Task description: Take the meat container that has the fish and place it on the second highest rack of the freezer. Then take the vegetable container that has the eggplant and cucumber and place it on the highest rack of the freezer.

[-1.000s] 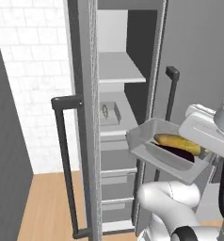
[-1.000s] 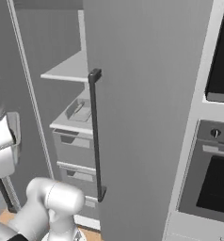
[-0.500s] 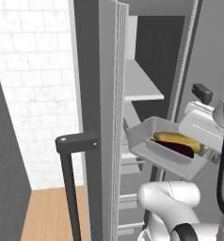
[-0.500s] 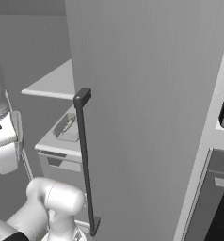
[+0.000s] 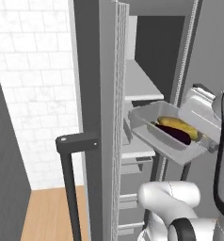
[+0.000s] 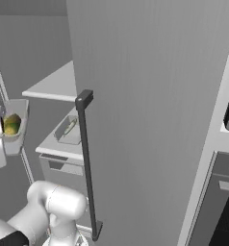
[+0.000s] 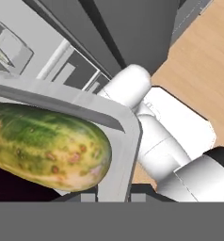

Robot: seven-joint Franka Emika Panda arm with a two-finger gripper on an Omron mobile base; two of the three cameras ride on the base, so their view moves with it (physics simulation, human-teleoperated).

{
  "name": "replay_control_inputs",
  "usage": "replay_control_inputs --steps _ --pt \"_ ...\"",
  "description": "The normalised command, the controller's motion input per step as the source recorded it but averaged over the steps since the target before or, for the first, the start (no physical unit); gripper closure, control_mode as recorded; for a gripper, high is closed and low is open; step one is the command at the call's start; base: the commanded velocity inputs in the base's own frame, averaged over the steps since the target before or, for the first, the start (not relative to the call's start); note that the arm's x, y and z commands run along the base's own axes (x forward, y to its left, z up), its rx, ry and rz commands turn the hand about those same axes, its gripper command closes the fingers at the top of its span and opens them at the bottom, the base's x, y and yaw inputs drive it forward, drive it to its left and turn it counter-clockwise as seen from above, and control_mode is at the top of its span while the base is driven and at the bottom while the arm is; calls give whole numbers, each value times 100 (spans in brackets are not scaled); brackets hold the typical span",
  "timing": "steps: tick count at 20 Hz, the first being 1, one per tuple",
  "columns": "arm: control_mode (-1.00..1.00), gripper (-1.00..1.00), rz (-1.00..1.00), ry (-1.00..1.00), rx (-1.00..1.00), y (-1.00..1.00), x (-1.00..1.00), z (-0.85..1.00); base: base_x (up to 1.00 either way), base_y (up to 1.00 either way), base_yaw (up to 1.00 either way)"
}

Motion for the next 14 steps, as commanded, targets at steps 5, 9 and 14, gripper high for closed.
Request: replay_control_inputs --steps 5,9,14 --pt "-100 100 -36 -2 0 33 74 15 0 0 0" --pt "-100 100 -19 -9 0 35 79 6 0 0 0" --pt "-100 100 -2 -10 0 32 95 0 0 0 0"
